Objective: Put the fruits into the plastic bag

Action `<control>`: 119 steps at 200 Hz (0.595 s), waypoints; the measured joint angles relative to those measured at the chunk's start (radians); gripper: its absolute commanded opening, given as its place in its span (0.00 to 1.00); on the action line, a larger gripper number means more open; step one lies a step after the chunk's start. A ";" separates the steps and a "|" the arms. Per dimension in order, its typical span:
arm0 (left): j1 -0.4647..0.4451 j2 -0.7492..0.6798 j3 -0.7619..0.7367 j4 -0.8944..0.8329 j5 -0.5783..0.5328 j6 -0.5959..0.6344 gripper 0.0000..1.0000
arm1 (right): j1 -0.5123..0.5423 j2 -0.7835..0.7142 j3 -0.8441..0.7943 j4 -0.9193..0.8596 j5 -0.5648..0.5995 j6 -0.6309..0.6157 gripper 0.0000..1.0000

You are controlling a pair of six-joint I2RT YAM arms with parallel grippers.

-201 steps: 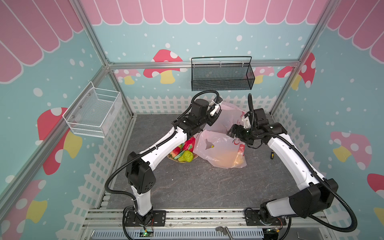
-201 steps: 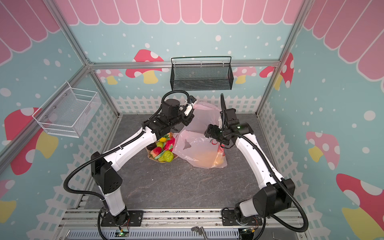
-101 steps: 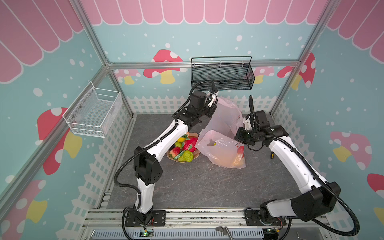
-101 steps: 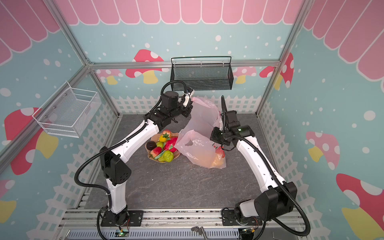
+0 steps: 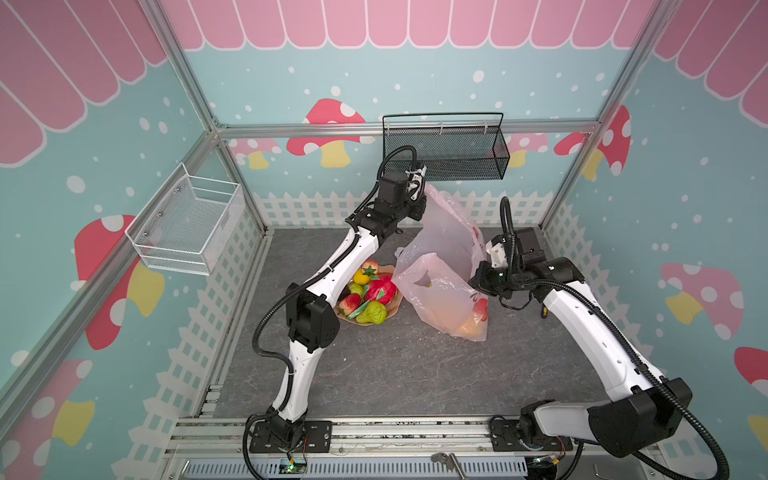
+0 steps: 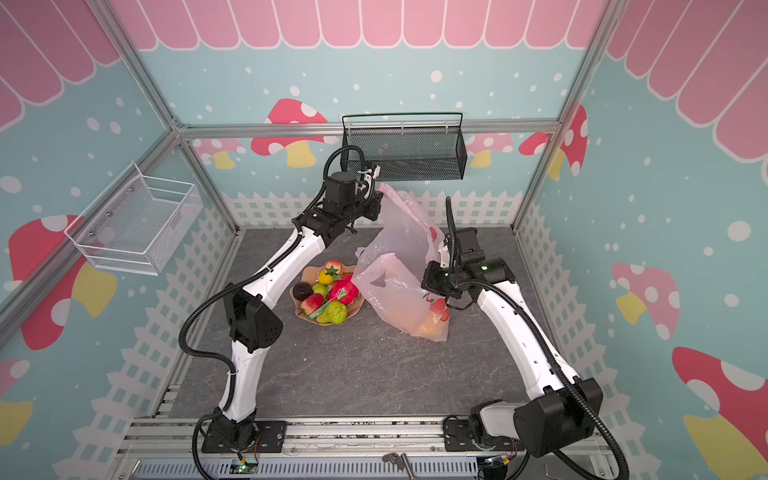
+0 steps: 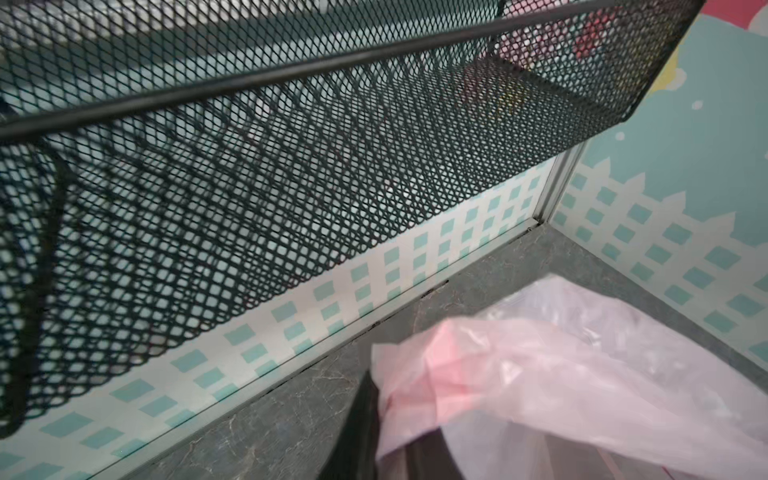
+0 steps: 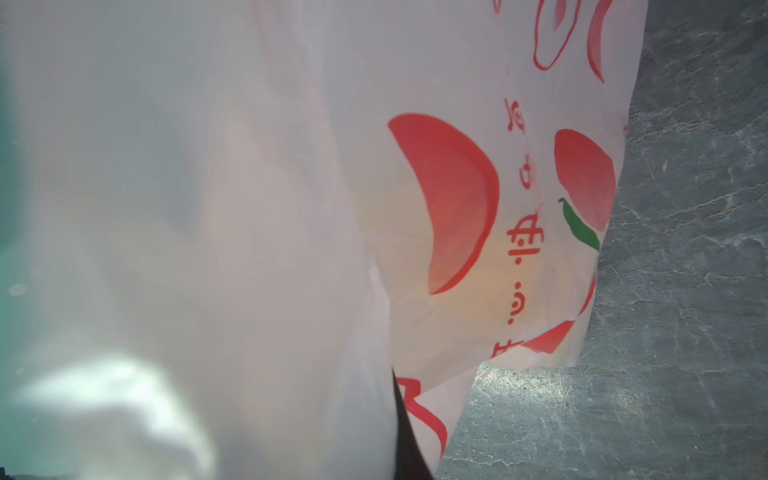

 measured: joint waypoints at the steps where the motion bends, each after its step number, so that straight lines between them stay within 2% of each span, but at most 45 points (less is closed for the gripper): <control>1: 0.000 0.000 0.001 0.000 0.000 0.002 0.37 | 0.000 0.000 0.000 0.000 -0.001 -0.001 0.00; 17: 0.004 0.000 0.009 -0.007 0.000 -0.028 0.51 | 0.000 0.000 0.000 -0.002 -0.018 -0.010 0.00; 49: 0.012 -0.006 0.000 -0.034 0.016 -0.088 0.62 | 0.000 0.000 0.000 -0.005 -0.046 -0.028 0.00; 76: 0.016 -0.100 -0.150 -0.056 0.029 -0.122 0.69 | 0.000 0.000 0.003 -0.015 -0.056 -0.043 0.00; 95: 0.018 -0.204 -0.275 -0.074 0.030 -0.151 0.81 | 0.000 0.000 0.004 -0.023 -0.063 -0.053 0.00; 119: 0.035 -0.350 -0.406 -0.082 0.038 -0.193 0.86 | 0.000 0.000 0.005 -0.036 -0.071 -0.068 0.00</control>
